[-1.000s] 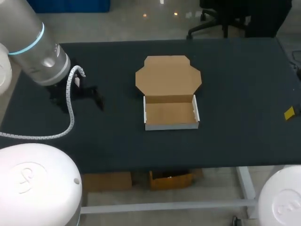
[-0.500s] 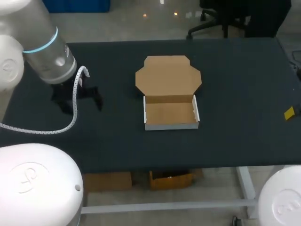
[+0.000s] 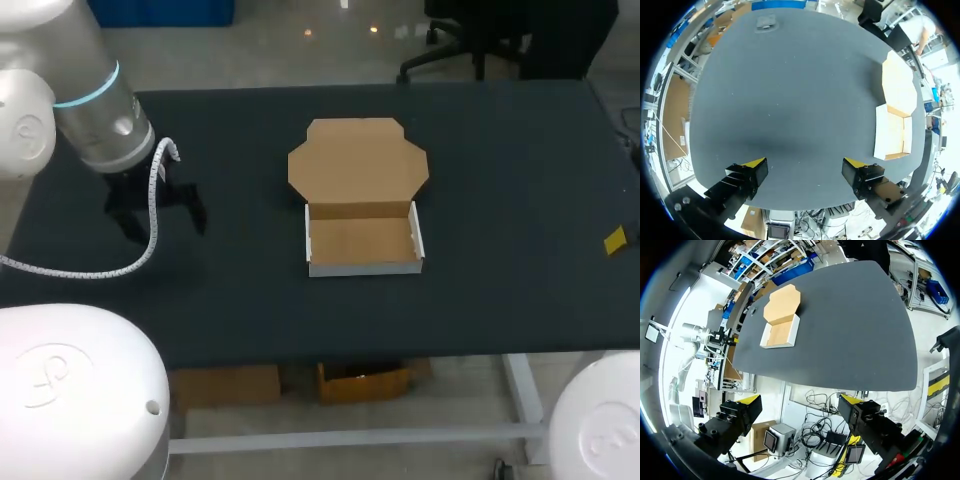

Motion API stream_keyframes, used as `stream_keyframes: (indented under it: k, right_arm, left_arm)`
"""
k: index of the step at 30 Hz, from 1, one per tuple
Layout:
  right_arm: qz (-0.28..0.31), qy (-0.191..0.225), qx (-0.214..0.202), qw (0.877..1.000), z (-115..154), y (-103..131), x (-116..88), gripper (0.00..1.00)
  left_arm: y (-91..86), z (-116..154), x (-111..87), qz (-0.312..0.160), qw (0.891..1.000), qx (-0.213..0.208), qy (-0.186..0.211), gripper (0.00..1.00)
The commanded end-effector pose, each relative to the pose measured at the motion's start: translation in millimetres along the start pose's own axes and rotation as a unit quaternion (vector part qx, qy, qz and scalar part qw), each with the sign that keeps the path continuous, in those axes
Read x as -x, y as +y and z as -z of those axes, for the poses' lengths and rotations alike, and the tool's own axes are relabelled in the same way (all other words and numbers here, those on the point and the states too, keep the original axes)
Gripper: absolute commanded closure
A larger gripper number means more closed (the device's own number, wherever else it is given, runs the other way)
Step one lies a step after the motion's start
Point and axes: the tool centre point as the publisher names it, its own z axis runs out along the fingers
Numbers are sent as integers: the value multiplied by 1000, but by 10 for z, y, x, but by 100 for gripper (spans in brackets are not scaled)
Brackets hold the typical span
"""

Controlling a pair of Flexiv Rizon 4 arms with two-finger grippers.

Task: Assemble the packaging by folding the flat box into shape, placing the metal phone stand inside, and closing the box properly

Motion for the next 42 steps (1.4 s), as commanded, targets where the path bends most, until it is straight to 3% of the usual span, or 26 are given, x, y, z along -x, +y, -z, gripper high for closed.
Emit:
stream_keyframes:
  k: [1, 27, 42]
  right_arm:
    - [0, 1, 1, 1000, 13, -10, -3, 0]
    - [0, 1, 1, 1000, 13, -10, -3, 0]
    - [0, 1, 1, 1000, 13, -10, -3, 0]
  left_arm:
    - [-181, -146, 27, 1, 999, 34, -2, 0]
    - [-725, -557, 396, 28, 997, 71, -22, 0]
    - [-760, -582, 420, 28, 996, 78, -23, 0]
